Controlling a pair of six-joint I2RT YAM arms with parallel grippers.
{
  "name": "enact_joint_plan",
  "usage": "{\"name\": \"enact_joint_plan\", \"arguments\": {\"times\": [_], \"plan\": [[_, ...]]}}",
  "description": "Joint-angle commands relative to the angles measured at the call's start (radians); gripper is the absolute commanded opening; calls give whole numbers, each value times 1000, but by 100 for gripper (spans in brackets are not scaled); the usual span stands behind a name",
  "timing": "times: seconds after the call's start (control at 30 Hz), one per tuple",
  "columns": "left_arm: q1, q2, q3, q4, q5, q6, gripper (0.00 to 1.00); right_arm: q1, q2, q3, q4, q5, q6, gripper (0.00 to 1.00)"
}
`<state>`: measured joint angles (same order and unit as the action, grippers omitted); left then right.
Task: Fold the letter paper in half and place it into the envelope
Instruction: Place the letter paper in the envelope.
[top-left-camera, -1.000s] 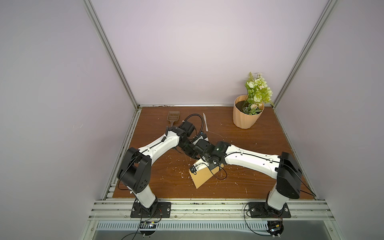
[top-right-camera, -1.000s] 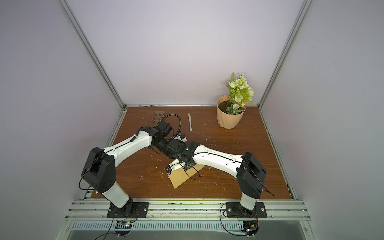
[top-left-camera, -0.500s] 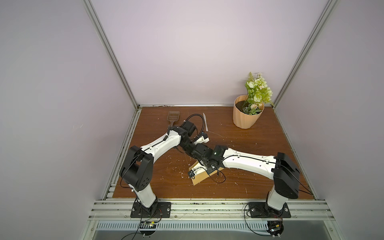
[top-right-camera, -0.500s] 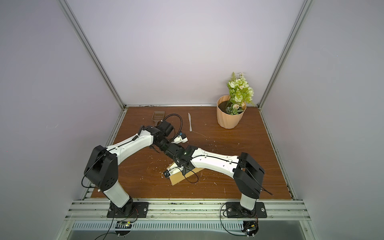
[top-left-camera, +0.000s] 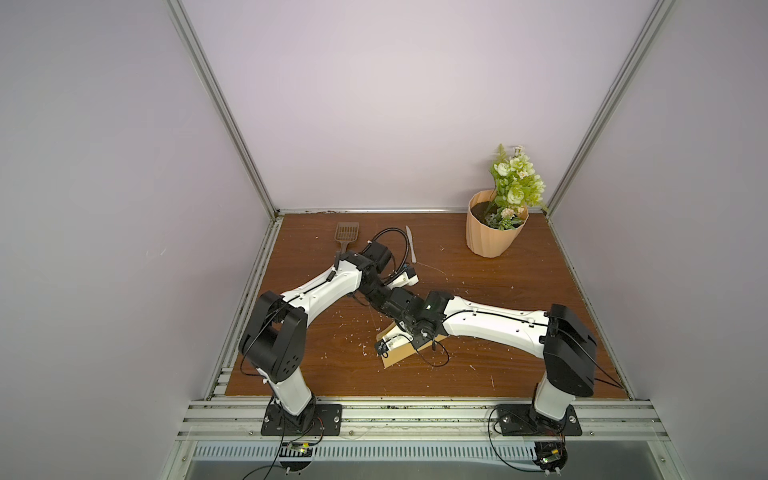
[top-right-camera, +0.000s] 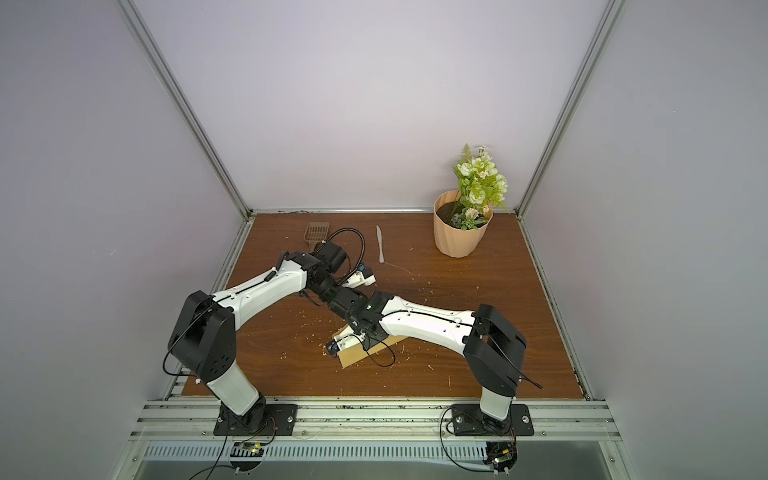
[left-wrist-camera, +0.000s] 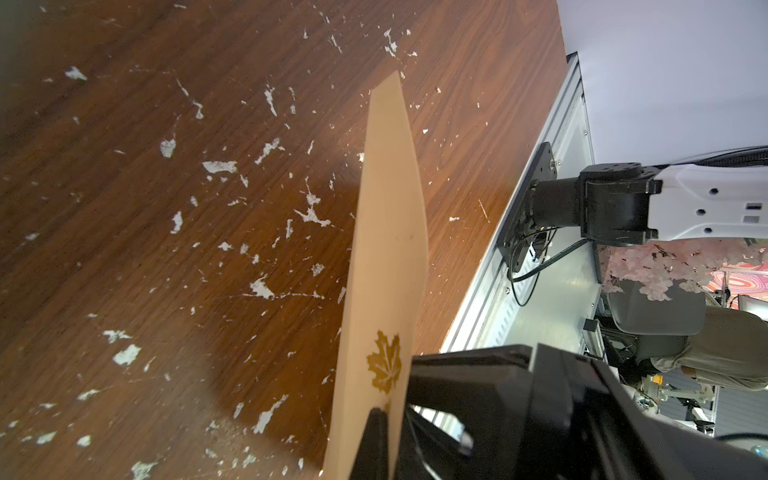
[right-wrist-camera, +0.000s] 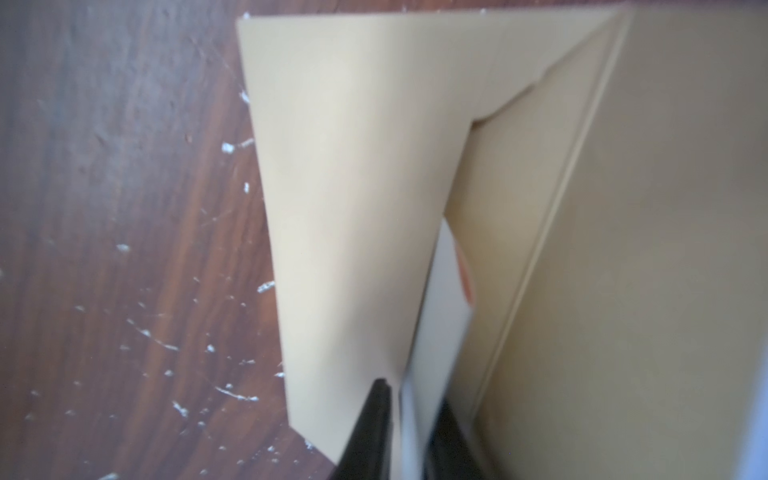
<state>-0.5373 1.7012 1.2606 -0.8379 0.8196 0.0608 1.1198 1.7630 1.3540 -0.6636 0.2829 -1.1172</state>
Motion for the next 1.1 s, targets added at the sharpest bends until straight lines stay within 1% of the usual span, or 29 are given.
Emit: {"name": "enact_joint_plan", "arguments": {"times": [0.0, 0.03, 0.1, 0.17, 0.3, 0.33, 0.37, 0.43, 0.5, 0.57, 0.63, 0.67, 0.7, 0.8, 0.93, 1.07], "plan": [[-17, -19, 11, -32, 29, 26, 0, 1, -8, 68, 8, 6, 28, 55], [-17, -18, 12, -32, 22, 27, 0, 1, -13, 82, 8, 8, 32, 64], [-18, -14, 13, -32, 3, 25, 0, 0, -30, 104, 5, 11, 44, 98], [-17, -12, 13, -32, -4, 25, 0, 0, -55, 120, 14, 16, 66, 99], [-18, -5, 25, -32, -2, 22, 0, -9, -139, 113, 83, 32, 153, 98], [-18, -6, 26, -31, -2, 22, 0, -11, -161, 106, 97, 44, 168, 95], [-17, -5, 28, -32, -2, 22, 0, -11, -184, 95, 112, 66, 178, 90], [-18, -3, 30, -32, -2, 20, 0, -13, -228, 70, 124, 91, 184, 76], [-17, -2, 31, -32, -2, 19, 0, -16, -273, 39, 146, 101, 202, 58], [-18, 0, 35, -31, -1, 19, 0, -21, -304, 18, 150, 86, 228, 43], [-17, 5, 41, -32, -2, 17, 0, -23, -329, -15, 150, 66, 236, 22], [-17, 6, 45, -32, -2, 16, 0, -23, -342, -35, 156, 52, 246, 9], [-17, 8, 49, -32, -1, 15, 0, -23, -352, -55, 159, 29, 254, 0], [-17, 15, 60, -32, -1, 11, 0, -19, -375, -112, 151, -47, 238, 0], [-17, 21, 70, -31, 8, 7, 0, -10, -393, -214, 205, -95, 213, 0], [-17, 26, 67, -32, 27, 3, 0, 4, -397, -296, 306, -100, 197, 0]]}}
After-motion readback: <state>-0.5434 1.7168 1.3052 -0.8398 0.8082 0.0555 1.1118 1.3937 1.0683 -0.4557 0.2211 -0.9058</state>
